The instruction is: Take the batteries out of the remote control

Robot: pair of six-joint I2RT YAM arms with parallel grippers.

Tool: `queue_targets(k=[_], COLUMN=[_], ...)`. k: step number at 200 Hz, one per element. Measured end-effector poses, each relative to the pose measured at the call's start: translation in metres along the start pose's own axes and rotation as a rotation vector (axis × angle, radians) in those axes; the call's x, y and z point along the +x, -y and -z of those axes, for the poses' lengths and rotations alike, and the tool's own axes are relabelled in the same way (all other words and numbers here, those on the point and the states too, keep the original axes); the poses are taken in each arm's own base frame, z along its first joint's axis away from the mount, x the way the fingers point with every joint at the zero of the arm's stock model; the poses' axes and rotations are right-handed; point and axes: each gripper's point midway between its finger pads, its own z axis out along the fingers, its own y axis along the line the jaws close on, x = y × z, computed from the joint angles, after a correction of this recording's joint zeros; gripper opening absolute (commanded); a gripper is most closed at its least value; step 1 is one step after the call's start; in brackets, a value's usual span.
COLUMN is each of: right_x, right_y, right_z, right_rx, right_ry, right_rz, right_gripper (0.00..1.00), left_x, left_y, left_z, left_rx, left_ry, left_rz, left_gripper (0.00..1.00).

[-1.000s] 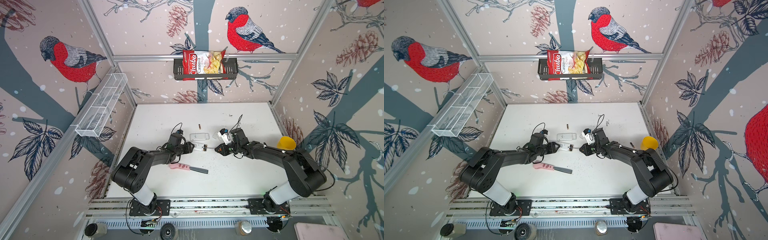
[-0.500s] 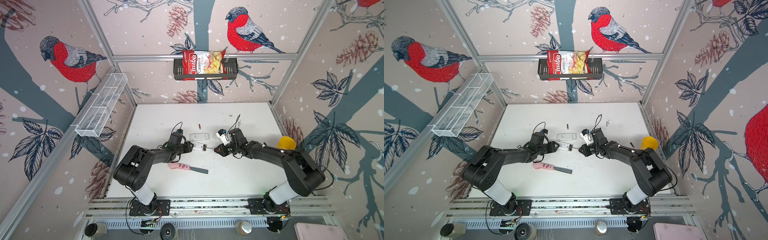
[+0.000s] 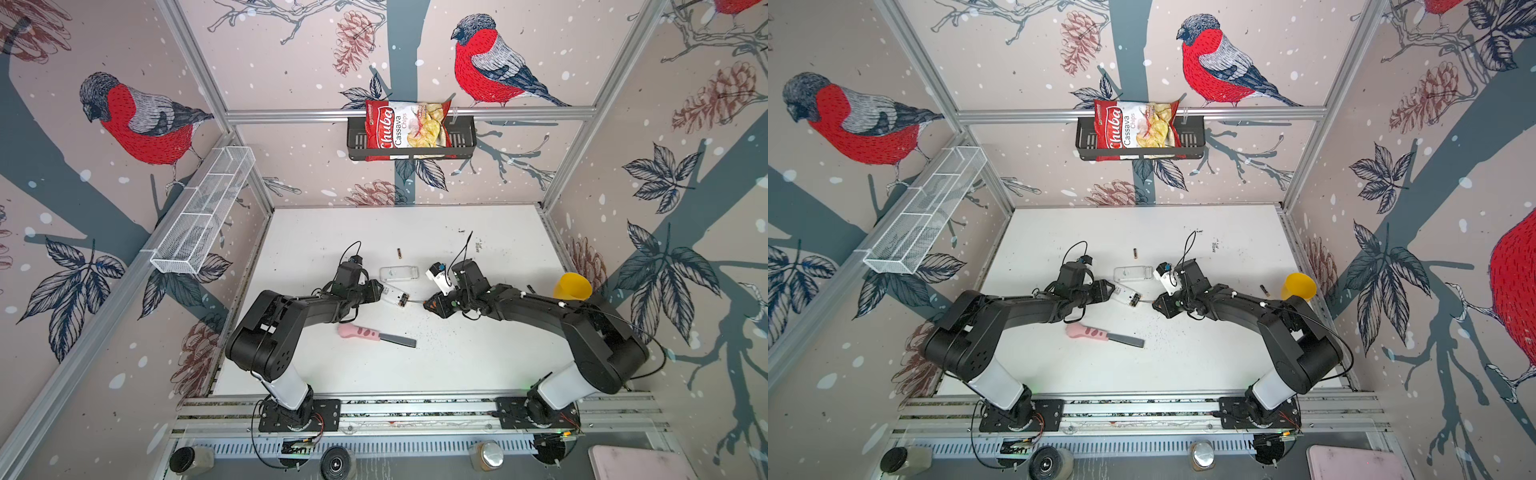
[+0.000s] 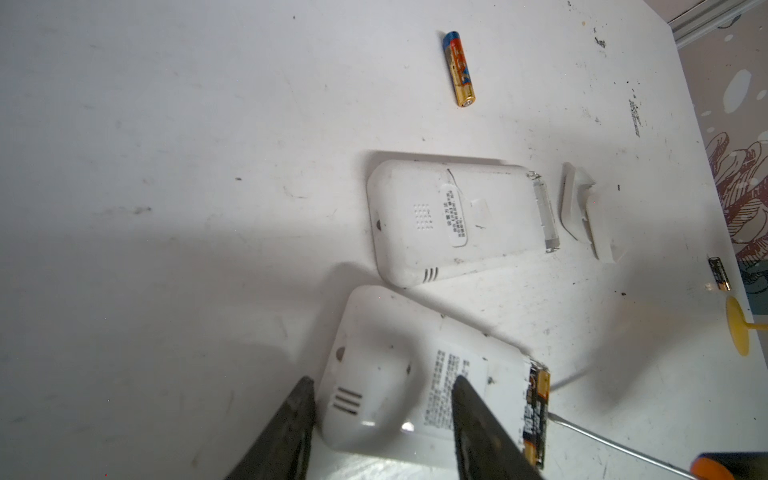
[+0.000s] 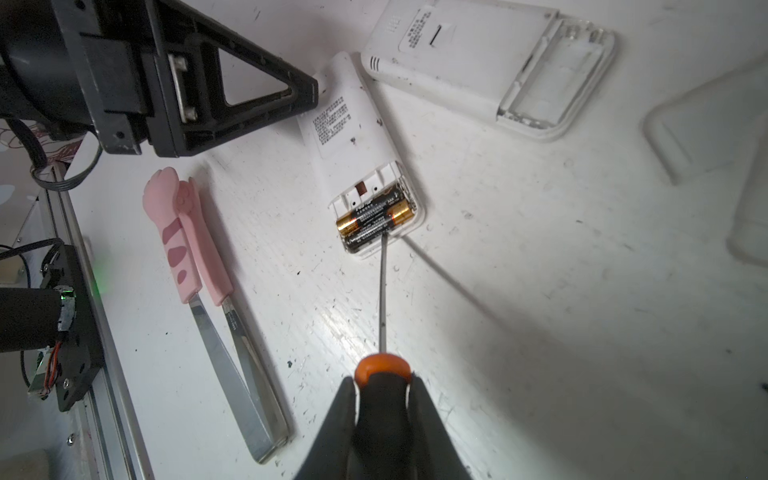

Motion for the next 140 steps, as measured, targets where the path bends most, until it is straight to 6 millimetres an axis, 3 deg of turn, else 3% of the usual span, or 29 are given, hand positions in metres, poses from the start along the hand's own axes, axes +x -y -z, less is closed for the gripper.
queue_targets(k=[140], right_x=[0.0090], right_y=[-0.0036], right_z=[-0.0079], right_rx=[0.006], right_ry=[0.016], right_rz=[0.035], right_gripper=[0.00], left_x=[-0.0056], left_y=[-0.0054], left_z=[-0.0098], left_rx=[-0.011], left_ry=[0.037], left_rz=[-0.006], left_gripper=[0.48])
